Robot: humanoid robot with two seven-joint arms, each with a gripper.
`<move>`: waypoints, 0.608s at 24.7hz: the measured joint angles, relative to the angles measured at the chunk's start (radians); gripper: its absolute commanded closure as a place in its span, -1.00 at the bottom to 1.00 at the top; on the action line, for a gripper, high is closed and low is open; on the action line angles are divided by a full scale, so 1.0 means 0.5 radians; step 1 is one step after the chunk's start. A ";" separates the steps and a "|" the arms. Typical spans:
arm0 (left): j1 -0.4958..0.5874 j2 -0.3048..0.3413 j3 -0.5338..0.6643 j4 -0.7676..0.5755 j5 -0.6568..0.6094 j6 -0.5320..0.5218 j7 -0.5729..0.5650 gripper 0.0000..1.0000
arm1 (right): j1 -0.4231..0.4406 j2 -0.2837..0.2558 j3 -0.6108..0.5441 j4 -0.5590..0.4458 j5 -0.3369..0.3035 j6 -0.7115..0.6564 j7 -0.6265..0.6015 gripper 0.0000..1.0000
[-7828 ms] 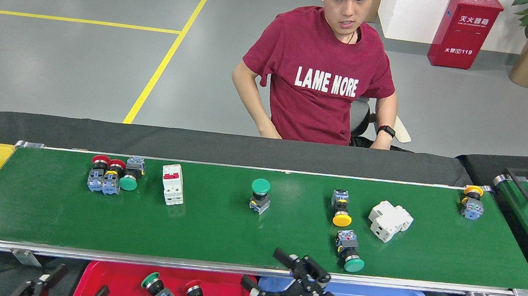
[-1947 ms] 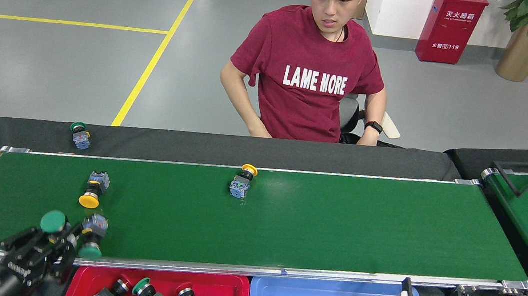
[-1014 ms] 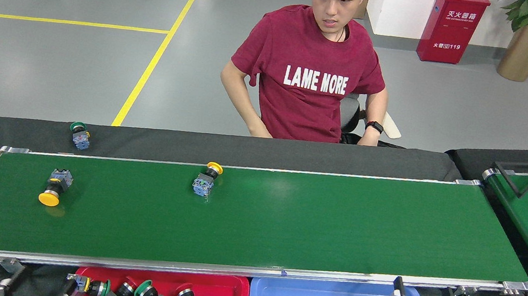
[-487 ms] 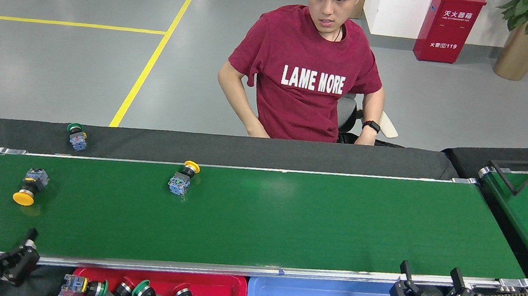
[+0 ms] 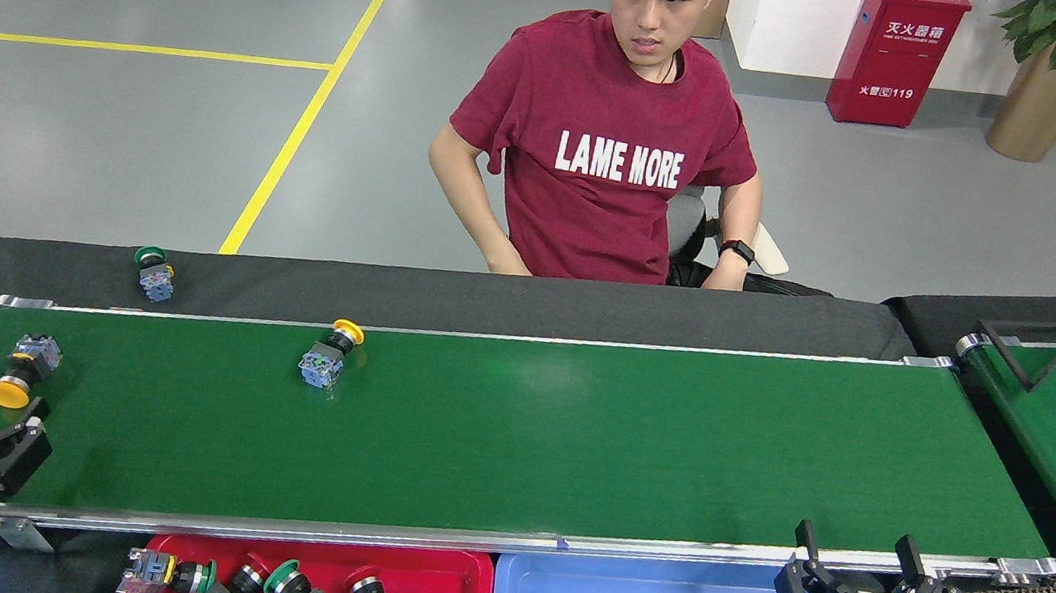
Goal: Pick switch part from conveyor to tray
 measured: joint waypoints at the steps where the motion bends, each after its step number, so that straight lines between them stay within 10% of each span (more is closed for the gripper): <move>1: -0.089 0.021 -0.075 0.114 0.000 0.072 0.006 -0.96 | -0.004 0.000 0.001 0.000 0.000 0.000 0.000 -0.98; 3: -0.250 0.038 -0.227 0.338 0.000 0.206 0.056 -0.82 | -0.010 0.000 0.003 0.000 0.001 0.000 0.000 -0.98; 8: -0.475 0.035 -0.483 0.781 0.009 0.463 0.263 0.46 | -0.055 0.001 0.021 0.000 0.001 -0.007 0.000 -0.98; 15: -0.491 0.009 -0.497 0.804 0.036 0.524 0.313 0.81 | -0.055 0.011 0.047 0.000 0.001 -0.036 0.000 -0.98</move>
